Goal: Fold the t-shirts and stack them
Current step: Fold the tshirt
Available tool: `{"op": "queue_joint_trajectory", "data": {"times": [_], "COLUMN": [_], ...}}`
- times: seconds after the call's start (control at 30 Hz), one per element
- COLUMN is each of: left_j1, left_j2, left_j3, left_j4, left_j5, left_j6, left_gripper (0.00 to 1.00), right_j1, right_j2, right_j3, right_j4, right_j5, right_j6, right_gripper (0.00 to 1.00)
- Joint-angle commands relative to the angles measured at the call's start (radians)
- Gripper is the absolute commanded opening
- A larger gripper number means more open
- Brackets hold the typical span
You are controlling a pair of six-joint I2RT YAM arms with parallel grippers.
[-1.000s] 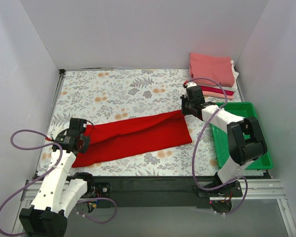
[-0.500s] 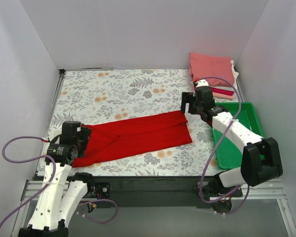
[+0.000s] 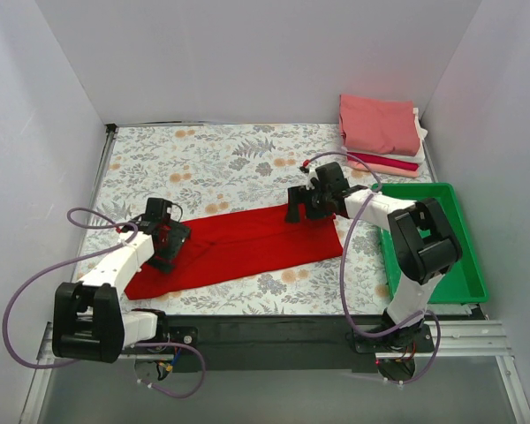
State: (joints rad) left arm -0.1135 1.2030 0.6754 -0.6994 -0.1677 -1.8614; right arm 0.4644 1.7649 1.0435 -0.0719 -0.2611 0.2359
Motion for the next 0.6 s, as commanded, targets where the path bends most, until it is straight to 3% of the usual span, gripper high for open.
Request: {"op": "queue_joint_trajectory", "data": {"times": [0.0,0.3,0.43,0.57], "left_j1": [0.003,0.003,0.003,-0.029], "left_j2": [0.030,0.217,0.416,0.750], "left_j3": [-0.029,0.032,0.177,0.435], "left_j4": [0.044,0.166,0.230,0.265], "left_j5": [-0.015,0.022,0.010,0.069], "left_j6": [0.010,0.037,0.053,0.097], "left_gripper": [0.86,0.86,0.86,0.84], "right_j1": [-0.003,-0.012,-0.010,0.054], "right_j2": [0.019,-0.099,-0.215,-0.396], "right_j3": [0.009,-0.186,-0.310,-0.469], "right_j4": [0.003,-0.020,-0.026,-0.012], "right_j5": [0.052,0.224,0.244,0.165], "right_j6": [0.028,0.117,0.224,0.285], "right_gripper": [0.98,0.98,0.98,0.98]}}
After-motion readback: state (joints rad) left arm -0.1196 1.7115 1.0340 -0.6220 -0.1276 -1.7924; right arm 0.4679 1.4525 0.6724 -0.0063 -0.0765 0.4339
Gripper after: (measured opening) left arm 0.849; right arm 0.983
